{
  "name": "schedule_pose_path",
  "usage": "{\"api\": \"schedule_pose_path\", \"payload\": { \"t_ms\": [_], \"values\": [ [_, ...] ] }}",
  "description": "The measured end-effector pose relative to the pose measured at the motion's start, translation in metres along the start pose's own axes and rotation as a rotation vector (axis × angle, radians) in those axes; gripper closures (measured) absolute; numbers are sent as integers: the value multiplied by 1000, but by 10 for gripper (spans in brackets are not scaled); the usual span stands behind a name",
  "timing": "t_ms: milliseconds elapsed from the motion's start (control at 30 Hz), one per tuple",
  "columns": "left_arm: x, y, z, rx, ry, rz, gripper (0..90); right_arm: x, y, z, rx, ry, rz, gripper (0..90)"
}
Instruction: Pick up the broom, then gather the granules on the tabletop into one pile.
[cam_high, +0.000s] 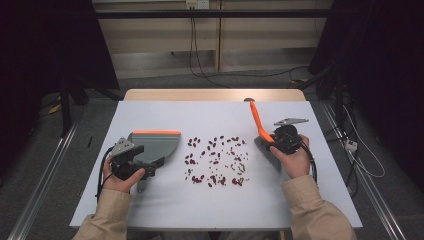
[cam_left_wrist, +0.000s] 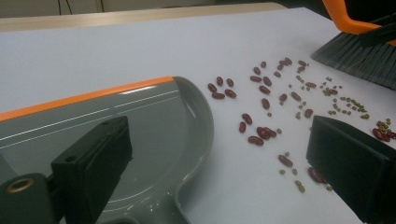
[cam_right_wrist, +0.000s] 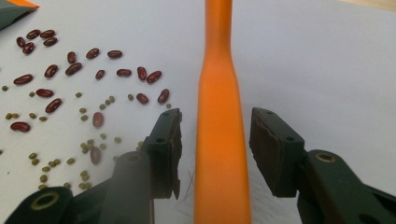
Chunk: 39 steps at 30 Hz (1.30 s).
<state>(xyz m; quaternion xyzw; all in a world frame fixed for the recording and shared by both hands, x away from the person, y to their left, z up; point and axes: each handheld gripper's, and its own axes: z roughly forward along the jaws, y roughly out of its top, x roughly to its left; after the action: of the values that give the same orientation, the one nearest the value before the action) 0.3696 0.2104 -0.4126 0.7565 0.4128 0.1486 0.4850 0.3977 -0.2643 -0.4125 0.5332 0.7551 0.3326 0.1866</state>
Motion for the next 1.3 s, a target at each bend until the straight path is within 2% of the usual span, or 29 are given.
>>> {"api": "schedule_pose_path", "payload": {
  "t_ms": [200,367,467,767,1100,1300],
  "values": [
    [0,1,-1,-12,-2,3,67,2,-2,-11,23,-27,-10,577],
    [0,0,-1,-7,-6,8,67,7,-6,-4,70,-48,-36,635],
    [0,1,-1,-14,-6,2,67,7,-7,-1,71,-51,-44,700],
    [0,0,-2,-13,-6,2,67,5,-8,-2,47,-27,-1,711],
    [2,-1,-3,-17,-4,0,67,3,1,-5,-22,10,-2,712],
    [3,-1,-4,-16,-5,4,67,1,4,3,-38,38,3,712]
  ]
}}
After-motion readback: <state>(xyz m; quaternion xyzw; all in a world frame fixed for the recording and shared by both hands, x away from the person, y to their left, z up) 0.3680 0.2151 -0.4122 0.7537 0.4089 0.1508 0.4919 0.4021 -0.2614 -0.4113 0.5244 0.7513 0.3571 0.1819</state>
